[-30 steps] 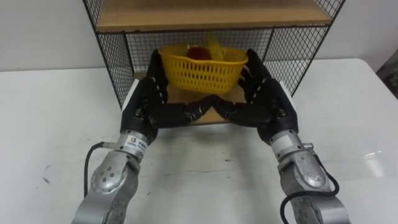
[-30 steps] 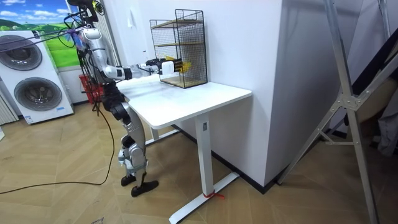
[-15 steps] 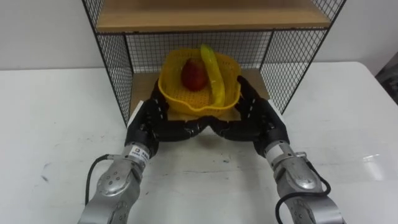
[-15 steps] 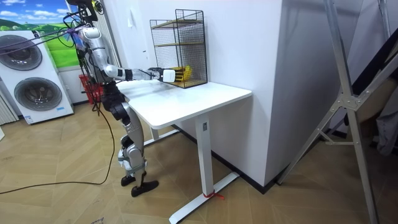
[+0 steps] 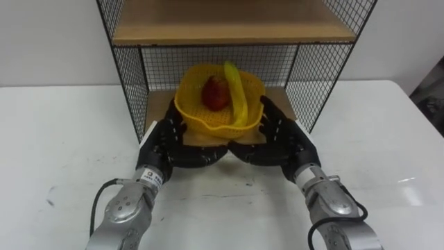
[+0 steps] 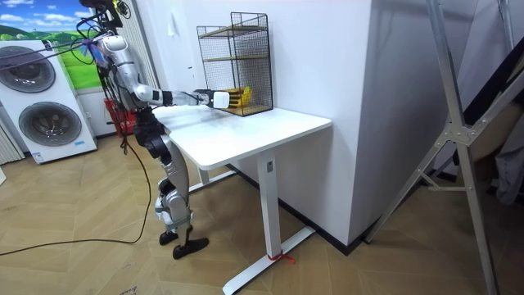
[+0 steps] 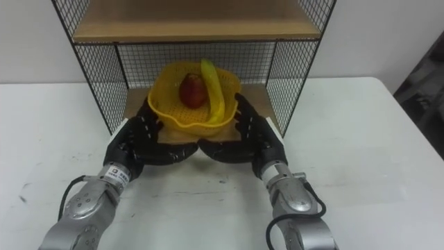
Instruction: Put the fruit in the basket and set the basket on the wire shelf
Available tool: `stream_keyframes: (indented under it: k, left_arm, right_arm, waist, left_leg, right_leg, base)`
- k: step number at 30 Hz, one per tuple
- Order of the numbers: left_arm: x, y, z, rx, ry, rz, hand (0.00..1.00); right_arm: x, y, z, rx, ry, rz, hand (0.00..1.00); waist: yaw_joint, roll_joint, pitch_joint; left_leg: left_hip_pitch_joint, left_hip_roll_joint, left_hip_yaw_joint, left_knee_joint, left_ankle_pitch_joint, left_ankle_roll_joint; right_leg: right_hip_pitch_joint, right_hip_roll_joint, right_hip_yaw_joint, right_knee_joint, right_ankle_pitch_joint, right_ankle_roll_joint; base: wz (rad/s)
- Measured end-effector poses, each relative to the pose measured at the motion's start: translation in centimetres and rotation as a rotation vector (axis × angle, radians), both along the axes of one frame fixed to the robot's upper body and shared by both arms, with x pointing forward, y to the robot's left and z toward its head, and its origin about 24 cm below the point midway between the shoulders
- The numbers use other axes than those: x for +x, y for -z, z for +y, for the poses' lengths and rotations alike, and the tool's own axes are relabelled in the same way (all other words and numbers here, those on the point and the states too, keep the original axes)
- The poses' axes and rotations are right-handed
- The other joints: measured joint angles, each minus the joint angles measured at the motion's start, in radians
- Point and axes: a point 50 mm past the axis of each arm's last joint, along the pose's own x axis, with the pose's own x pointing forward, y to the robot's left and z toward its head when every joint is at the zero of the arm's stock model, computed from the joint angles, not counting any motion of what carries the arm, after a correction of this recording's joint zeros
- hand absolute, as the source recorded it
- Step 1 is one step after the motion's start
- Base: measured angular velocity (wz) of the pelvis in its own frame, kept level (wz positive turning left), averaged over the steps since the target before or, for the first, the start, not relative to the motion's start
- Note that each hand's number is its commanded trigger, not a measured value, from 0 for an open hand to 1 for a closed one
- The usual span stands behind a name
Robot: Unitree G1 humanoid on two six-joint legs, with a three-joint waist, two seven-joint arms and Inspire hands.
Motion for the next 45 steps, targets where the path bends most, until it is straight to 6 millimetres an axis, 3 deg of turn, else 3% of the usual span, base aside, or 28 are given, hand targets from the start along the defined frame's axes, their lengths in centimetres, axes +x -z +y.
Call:
stream_keyframes:
  k: [12,16,29,34,38,45]
  left_arm:
    - [-0.7,-0.2,0.6,0.014,-0.013,0.001,0.00]
    - [-0.8,-1.4,1.4,0.040,-0.038,-0.056,0.00]
    - [-0.9,-3.5,2.7,0.064,-0.090,-0.154,0.00]
    - [-1.1,-3.7,3.2,0.066,-0.111,-0.158,0.00]
    - [-1.0,-3.9,3.3,0.080,-0.111,-0.168,0.00]
    - [-3.1,-4.4,3.4,0.086,-0.115,-0.193,0.00]
  right_arm:
    - [0.0,0.0,-0.5,0.025,0.045,0.007,0.00]
    - [0.2,-0.2,-1.4,0.027,0.082,-0.001,0.00]
    - [0.1,-2.5,-3.5,0.040,0.162,-0.108,0.00]
    - [-0.5,-2.2,-3.9,0.039,0.170,-0.098,0.00]
    - [-0.5,-2.3,-4.0,0.041,0.171,-0.103,0.00]
    - [-1.6,-4.1,-3.9,0.053,0.163,-0.199,0.00]
  waist:
    - [0.001,0.003,0.0011]
    - [0.000,0.003,0.0009]
    - [-0.001,0.013,-0.0063]
    - [-0.002,0.021,-0.0113]
    - [-0.002,0.024,-0.0105]
    - [-0.003,0.026,-0.0077]
  left_leg:
    - [0.017,0.000,-0.003,-0.004,0.000,0.000]
    - [0.016,0.000,-0.003,-0.004,0.000,0.000]
    - [0.024,0.000,-0.002,-0.004,0.001,-0.001]
    - [0.025,0.000,-0.001,-0.007,0.001,-0.001]
    - [0.025,-0.001,-0.001,-0.013,0.004,-0.002]
    - [0.024,-0.001,-0.002,-0.021,0.007,-0.003]
  right_leg:
    - [0.021,0.001,-0.002,-0.002,0.001,0.000]
    - [0.019,0.001,-0.002,-0.002,0.001,0.000]
    - [0.024,0.000,-0.002,-0.002,0.001,0.000]
    - [0.027,0.000,0.000,-0.001,0.001,0.000]
    - [0.022,0.000,0.000,-0.002,0.001,0.000]
    - [0.021,0.000,-0.001,-0.001,0.002,-0.001]
  base:
    - [0.00]
    - [0.00]
    - [0.00]
    - [0.00]
    - [0.00]
    - [0.00]
